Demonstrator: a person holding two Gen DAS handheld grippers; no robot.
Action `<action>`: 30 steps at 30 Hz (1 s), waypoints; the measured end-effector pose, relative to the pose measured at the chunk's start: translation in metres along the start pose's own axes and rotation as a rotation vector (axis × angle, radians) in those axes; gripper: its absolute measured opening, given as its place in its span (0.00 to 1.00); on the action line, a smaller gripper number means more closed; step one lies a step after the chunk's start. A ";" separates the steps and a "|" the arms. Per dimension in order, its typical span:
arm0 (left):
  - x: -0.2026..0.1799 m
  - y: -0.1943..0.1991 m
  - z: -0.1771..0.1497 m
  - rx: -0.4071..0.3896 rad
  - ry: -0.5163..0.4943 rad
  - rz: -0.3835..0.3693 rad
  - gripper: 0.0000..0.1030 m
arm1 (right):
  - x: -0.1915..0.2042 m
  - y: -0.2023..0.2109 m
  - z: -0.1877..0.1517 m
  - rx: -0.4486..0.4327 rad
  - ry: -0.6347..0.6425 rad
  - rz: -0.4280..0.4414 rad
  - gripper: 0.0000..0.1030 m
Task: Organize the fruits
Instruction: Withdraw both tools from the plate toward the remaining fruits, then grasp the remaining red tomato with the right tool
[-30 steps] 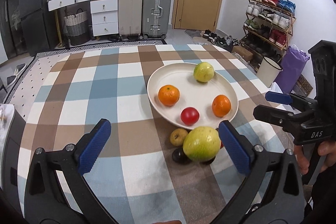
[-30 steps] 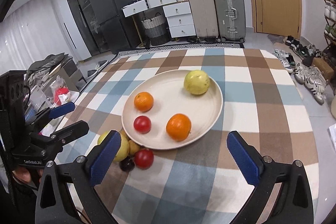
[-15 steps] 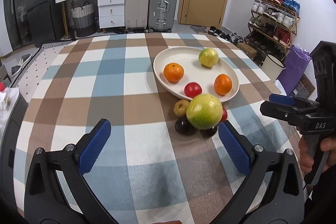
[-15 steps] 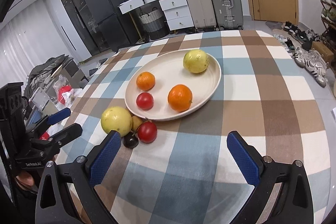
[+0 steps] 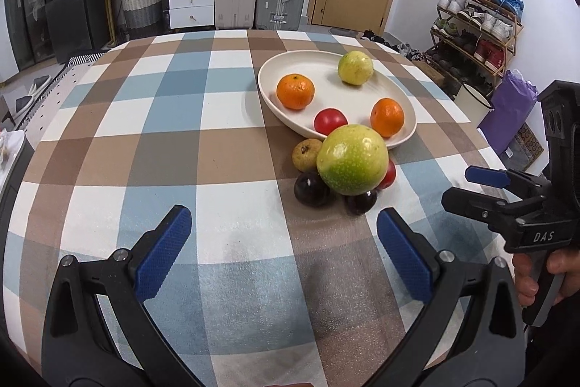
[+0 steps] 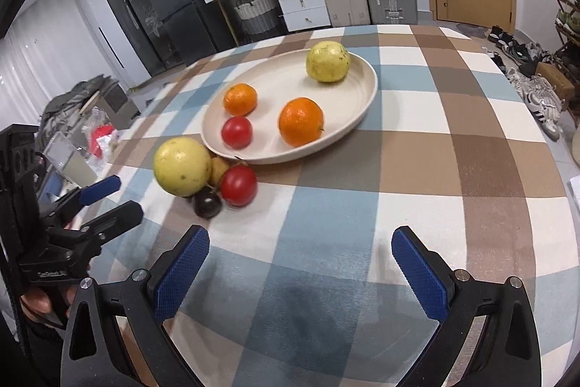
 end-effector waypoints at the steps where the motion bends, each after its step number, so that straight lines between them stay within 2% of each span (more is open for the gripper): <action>1: -0.001 -0.002 0.000 0.003 -0.002 0.002 0.99 | -0.001 -0.002 0.000 0.006 -0.001 -0.002 0.99; 4: -0.002 -0.007 -0.001 0.010 -0.008 0.002 0.99 | 0.000 -0.010 0.000 0.027 0.010 -0.005 0.99; 7: 0.000 -0.011 0.000 0.015 -0.011 0.008 0.99 | 0.002 -0.018 0.002 0.038 0.034 -0.045 0.99; 23: 0.012 -0.018 0.005 0.006 0.001 0.008 0.99 | 0.024 -0.039 0.028 0.047 0.104 -0.048 0.98; 25: 0.015 -0.019 0.005 0.010 0.010 0.006 0.99 | 0.026 -0.042 0.030 0.046 0.109 -0.042 0.96; 28: 0.018 -0.021 0.005 0.012 0.015 0.005 0.99 | 0.030 -0.045 0.034 0.050 0.121 -0.036 0.86; 30: 0.020 -0.021 0.006 0.012 0.017 0.009 0.99 | 0.032 -0.047 0.037 0.050 0.118 -0.016 0.85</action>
Point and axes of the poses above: each gripper's, at about its wrist camera, not at the fingertips, and y roughly against the way its jaws point, x to its left, z to its top, the point moved 6 cm from there along -y, roughly the way its jaws point, and after that the axes turned 5 degrees about x, right-handed, at the moved point
